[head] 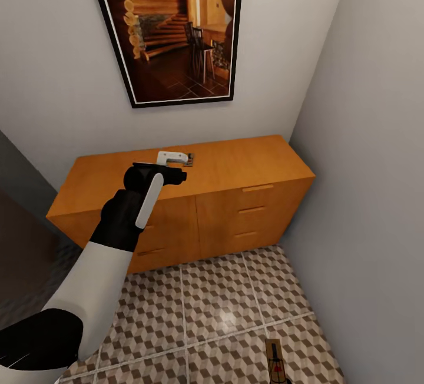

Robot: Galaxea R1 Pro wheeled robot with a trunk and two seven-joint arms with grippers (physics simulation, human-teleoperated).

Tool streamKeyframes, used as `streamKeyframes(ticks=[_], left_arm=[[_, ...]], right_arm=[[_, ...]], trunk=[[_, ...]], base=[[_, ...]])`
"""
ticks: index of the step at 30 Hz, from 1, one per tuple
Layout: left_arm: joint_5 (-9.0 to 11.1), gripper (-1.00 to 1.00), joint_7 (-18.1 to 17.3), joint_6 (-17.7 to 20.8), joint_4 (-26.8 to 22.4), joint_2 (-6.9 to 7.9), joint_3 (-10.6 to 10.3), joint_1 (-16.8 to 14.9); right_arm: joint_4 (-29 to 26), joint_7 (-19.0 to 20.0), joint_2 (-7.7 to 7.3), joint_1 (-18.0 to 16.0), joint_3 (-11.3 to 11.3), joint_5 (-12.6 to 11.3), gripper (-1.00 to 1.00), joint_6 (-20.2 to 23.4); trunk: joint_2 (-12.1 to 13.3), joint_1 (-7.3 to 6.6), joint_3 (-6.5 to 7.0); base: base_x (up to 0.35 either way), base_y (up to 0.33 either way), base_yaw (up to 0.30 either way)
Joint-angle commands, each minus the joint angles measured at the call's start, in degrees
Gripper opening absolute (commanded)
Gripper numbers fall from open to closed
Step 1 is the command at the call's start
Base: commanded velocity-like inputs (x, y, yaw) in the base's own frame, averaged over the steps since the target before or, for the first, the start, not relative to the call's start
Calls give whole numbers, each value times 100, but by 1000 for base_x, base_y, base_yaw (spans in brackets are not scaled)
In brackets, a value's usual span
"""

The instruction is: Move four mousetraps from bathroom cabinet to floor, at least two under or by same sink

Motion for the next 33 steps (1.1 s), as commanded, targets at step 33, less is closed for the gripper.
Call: streamKeyframes(ticks=[33], left_arm=[[60, 100, 58, 18, 8, 1, -5, -5]], right_arm=[[3, 54, 12, -3, 32, -75, -100, -16]], trunk=[[-10, 3, -9]], base=[[89, 0, 0]])
